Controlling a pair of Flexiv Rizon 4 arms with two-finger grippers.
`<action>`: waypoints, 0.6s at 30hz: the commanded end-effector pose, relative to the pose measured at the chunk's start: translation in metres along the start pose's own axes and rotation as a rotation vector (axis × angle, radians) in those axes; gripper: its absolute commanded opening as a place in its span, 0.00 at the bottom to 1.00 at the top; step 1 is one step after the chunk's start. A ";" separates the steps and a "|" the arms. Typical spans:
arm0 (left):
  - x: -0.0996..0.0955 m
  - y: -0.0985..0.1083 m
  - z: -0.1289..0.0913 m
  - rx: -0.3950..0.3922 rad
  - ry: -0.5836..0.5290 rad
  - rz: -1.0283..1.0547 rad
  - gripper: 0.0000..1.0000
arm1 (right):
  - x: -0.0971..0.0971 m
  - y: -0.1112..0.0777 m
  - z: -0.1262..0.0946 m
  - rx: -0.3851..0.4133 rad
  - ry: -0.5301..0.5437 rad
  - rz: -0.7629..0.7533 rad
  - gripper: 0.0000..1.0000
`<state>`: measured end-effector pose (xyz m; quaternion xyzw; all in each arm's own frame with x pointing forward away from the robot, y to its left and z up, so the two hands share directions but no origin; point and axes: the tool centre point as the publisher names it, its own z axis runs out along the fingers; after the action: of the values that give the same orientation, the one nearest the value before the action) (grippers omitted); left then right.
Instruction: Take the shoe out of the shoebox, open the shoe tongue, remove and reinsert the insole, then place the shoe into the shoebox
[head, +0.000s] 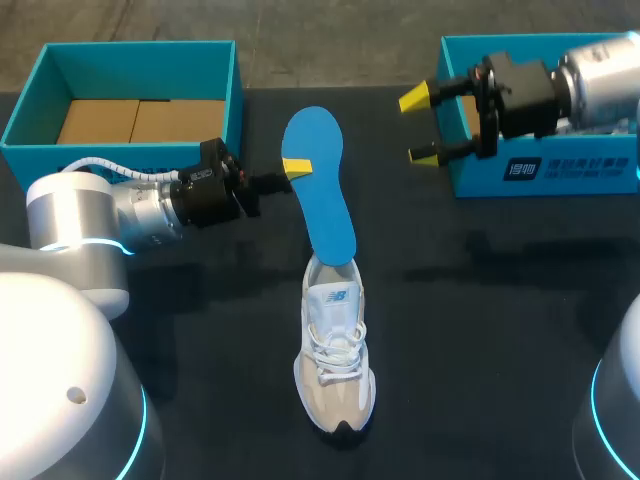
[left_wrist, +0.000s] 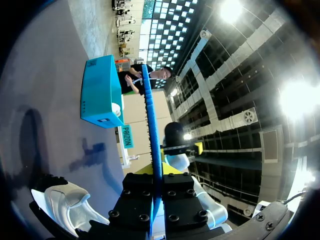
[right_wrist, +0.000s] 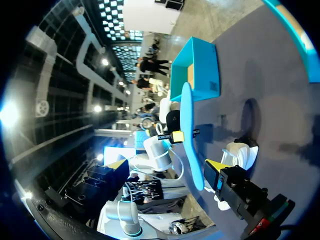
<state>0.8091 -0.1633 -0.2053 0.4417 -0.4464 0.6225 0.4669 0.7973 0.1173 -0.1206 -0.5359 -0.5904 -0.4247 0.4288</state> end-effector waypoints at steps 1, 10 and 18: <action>0.000 0.001 -0.001 0.000 0.000 0.000 0.00 | 0.026 0.002 -0.002 0.026 -0.232 0.007 1.00; 0.000 0.001 -0.001 0.000 0.000 0.000 0.00 | 0.049 0.007 0.000 0.071 -0.478 0.052 1.00; 0.000 0.001 -0.001 0.000 0.000 0.000 0.00 | 0.075 0.007 0.006 0.069 -0.689 0.057 1.00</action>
<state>0.8091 -0.1631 -0.2052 0.4417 -0.4466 0.6224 0.4670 0.8012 0.1387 -0.0594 -0.6175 -0.6615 -0.2733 0.3262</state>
